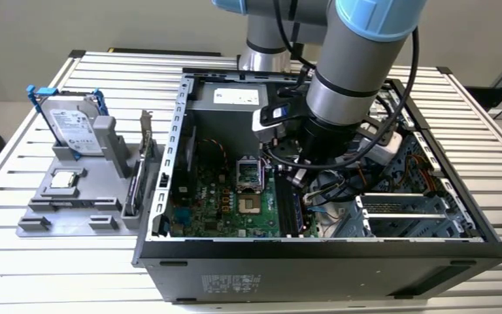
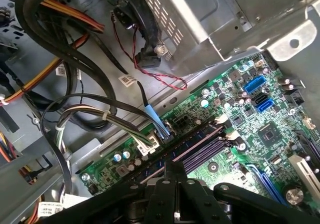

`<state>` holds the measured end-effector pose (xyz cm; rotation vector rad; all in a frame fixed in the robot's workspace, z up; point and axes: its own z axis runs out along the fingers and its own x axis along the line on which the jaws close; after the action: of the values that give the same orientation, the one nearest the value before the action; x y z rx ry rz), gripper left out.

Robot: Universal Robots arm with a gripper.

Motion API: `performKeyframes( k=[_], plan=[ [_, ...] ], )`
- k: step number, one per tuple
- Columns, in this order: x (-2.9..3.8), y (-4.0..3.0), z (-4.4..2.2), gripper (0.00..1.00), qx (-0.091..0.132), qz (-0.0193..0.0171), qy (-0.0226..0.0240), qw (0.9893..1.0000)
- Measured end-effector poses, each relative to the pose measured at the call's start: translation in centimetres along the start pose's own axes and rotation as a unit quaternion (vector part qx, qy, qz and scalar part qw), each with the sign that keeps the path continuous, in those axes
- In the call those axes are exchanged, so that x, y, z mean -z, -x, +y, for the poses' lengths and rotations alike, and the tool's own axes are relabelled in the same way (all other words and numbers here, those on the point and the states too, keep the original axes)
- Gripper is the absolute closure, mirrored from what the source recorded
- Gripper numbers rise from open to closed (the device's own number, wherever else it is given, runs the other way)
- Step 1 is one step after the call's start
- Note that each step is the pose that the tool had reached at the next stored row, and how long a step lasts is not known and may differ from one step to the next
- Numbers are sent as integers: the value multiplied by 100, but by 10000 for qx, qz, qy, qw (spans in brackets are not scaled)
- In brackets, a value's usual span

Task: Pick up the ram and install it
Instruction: 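Press down the ram until it locks into place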

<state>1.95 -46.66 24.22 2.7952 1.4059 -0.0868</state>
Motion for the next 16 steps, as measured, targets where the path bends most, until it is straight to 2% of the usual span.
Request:
performKeyframes(
  k=[7,16],
  plan=[
    [-5,1,-1,100,238,-3,13,9997],
    [-5,1,-1,100,604,-10,31,9982]
  ],
)
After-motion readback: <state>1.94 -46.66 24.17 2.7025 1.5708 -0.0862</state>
